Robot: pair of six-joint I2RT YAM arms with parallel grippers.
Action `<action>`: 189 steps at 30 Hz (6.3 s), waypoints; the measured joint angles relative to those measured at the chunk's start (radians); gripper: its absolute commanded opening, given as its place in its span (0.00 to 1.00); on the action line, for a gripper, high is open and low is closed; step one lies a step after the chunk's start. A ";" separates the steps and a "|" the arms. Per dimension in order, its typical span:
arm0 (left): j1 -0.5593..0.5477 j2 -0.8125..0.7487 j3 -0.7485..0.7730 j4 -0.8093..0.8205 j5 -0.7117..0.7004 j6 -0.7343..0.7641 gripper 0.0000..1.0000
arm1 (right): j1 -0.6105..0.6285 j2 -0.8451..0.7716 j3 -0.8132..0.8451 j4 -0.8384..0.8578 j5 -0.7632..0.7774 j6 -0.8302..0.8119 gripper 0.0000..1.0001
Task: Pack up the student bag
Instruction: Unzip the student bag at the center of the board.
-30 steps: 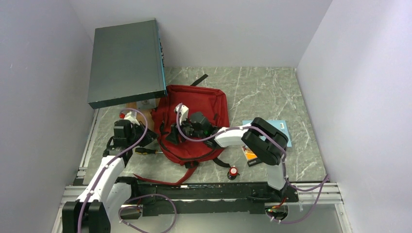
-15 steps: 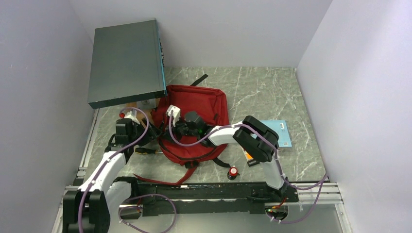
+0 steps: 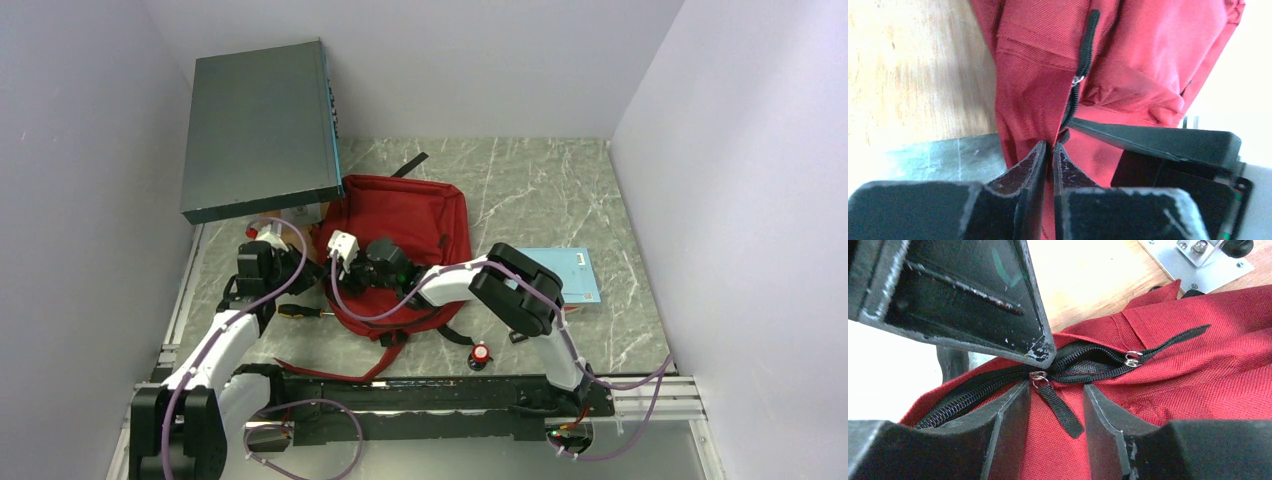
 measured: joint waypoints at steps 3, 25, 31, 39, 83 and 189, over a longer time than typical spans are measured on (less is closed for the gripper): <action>0.000 -0.033 -0.006 0.019 0.015 0.001 0.06 | -0.002 0.000 0.000 0.000 -0.009 -0.028 0.44; 0.003 -0.003 -0.046 0.091 -0.018 -0.030 0.59 | 0.032 -0.159 -0.051 -0.127 0.014 -0.075 0.00; 0.002 0.064 -0.045 0.140 -0.003 -0.055 0.22 | 0.049 -0.160 0.011 -0.301 0.028 -0.076 0.00; 0.000 0.091 -0.045 0.176 -0.010 -0.062 0.00 | 0.123 -0.161 0.108 -0.550 0.161 -0.070 0.00; -0.109 -0.267 -0.087 -0.201 0.177 -0.499 0.59 | 0.268 -0.504 -0.125 -0.817 0.484 0.179 0.00; -0.413 -0.638 -0.322 -0.037 -0.071 -0.734 0.00 | -0.144 -0.901 -0.502 -0.789 0.456 0.588 0.00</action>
